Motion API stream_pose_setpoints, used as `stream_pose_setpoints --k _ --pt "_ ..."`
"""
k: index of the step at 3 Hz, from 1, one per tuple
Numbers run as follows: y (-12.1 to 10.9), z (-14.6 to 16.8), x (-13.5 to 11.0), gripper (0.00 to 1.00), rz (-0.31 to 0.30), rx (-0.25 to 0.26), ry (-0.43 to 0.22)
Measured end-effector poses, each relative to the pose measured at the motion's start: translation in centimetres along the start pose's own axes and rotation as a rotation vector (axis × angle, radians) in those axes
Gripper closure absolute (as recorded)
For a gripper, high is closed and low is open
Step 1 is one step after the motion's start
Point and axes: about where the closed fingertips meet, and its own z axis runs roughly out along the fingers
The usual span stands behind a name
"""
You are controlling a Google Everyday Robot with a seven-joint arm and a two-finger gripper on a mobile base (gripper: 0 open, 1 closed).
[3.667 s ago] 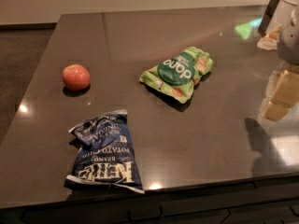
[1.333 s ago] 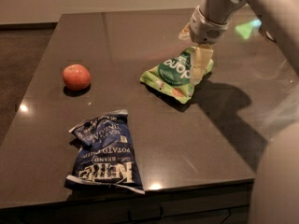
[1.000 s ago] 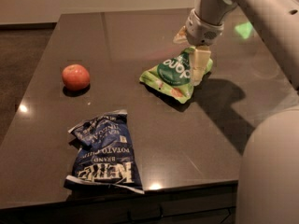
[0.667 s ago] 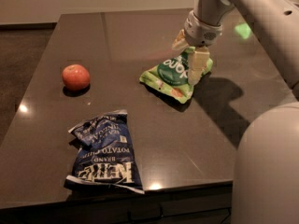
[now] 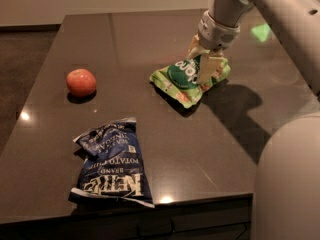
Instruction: Move green rice chip bag near blue chip bag
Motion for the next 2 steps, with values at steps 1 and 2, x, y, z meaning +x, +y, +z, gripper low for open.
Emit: stream_pose_setpoints --k 1,2 --pt "0.7 -1.2 -2.5 0.88 -0.012 0.007 -0.048" --pt "2.0 -2.3 -5.7 1.0 -0.019 0.001 -0.121"
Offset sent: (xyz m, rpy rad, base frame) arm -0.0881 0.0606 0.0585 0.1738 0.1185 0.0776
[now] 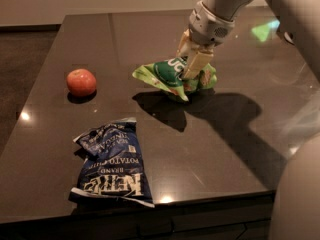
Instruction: Move green rice chip bag near blue chip bag
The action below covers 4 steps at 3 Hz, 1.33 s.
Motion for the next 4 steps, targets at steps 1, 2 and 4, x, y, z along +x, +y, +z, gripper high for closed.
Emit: stream_pose_setpoints --k 1,2,4 --pt "1.9 -0.6 -3.3 1.0 0.0 -0.024 -0.079" --pt "4.2 -0.8 -5.9 1.0 -0.003 -0.063 -0.143" --pt "8.7 0.4 -9.7 0.82 -0.024 -0.146 -0.194"
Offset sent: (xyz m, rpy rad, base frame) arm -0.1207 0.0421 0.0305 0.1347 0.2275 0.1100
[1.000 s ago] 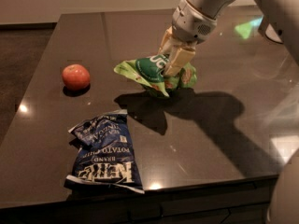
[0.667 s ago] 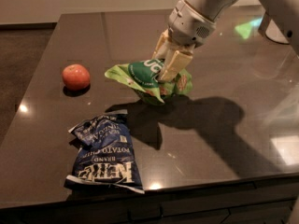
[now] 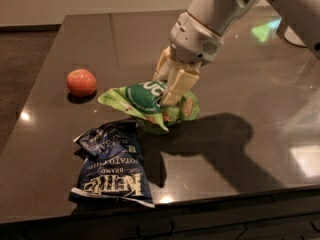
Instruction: Move green rice chip bag near blue chip bag
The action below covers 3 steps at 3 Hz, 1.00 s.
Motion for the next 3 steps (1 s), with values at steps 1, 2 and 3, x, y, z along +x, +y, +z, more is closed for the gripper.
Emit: stream_pose_setpoints --k 1,2,3 --pt "1.1 1.4 -0.7 0.58 0.001 -0.035 -0.006" --pt "0.5 1.4 -0.8 0.35 -0.001 -0.013 -0.009" --pt "0.0 1.5 -1.1 0.12 -0.003 0.003 -0.012"
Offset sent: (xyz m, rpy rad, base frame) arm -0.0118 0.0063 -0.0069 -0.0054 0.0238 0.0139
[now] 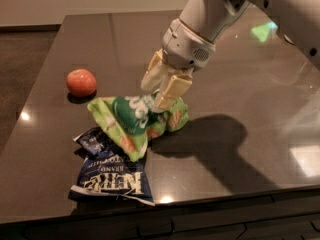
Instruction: Move green rice chip bag near blue chip bag
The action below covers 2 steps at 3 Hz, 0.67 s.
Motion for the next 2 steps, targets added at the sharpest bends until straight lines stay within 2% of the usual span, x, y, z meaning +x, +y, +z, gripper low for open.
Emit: stream_pose_setpoints --k 1,2 --pt "-0.32 0.06 -0.19 0.0 -0.002 0.012 -0.002" --pt "-0.32 0.06 -0.19 0.0 -0.002 0.012 -0.002"
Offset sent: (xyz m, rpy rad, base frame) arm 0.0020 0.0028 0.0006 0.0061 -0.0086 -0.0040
